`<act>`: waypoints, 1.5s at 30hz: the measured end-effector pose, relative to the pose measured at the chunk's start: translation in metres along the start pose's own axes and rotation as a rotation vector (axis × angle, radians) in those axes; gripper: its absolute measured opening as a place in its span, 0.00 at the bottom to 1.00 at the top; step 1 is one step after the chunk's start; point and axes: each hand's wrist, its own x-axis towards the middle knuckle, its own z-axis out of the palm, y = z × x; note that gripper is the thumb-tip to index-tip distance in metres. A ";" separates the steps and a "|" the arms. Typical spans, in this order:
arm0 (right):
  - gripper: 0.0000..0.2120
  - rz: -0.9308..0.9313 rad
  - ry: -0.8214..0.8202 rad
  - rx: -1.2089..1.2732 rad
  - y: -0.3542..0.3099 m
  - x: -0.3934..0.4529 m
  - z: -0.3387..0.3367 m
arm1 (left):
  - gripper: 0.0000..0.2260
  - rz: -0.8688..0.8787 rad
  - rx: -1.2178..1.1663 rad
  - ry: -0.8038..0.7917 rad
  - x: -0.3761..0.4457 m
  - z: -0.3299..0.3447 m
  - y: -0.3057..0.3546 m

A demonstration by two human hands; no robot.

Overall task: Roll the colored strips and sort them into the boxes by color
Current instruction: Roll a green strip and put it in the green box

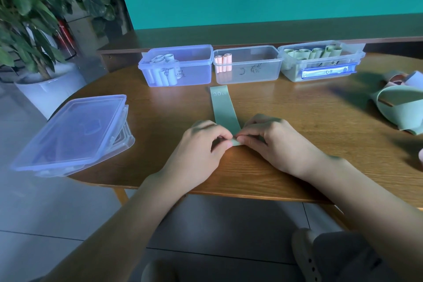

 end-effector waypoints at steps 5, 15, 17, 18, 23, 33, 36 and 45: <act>0.07 0.005 0.011 -0.004 -0.001 -0.001 0.002 | 0.07 0.021 -0.006 0.040 0.004 0.002 -0.006; 0.07 0.019 -0.034 0.026 0.008 0.012 0.000 | 0.08 0.029 0.063 0.023 0.004 0.002 -0.006; 0.08 0.008 -0.014 0.010 0.009 0.010 0.001 | 0.08 0.026 0.050 0.032 0.007 0.003 -0.008; 0.09 0.002 0.006 0.004 0.009 0.009 0.002 | 0.08 0.027 0.045 0.035 0.009 0.003 -0.009; 0.07 0.021 0.051 0.023 0.013 0.008 0.003 | 0.08 0.043 0.022 0.052 0.016 0.004 -0.015; 0.08 0.027 0.022 0.045 0.024 0.020 0.005 | 0.08 0.005 0.081 0.060 0.017 0.005 -0.013; 0.09 -0.002 0.051 0.030 0.024 0.021 0.005 | 0.07 -0.018 0.069 0.066 0.020 0.007 -0.013; 0.07 -0.033 0.023 0.047 0.031 0.032 0.005 | 0.09 0.018 0.126 0.124 0.024 0.008 -0.015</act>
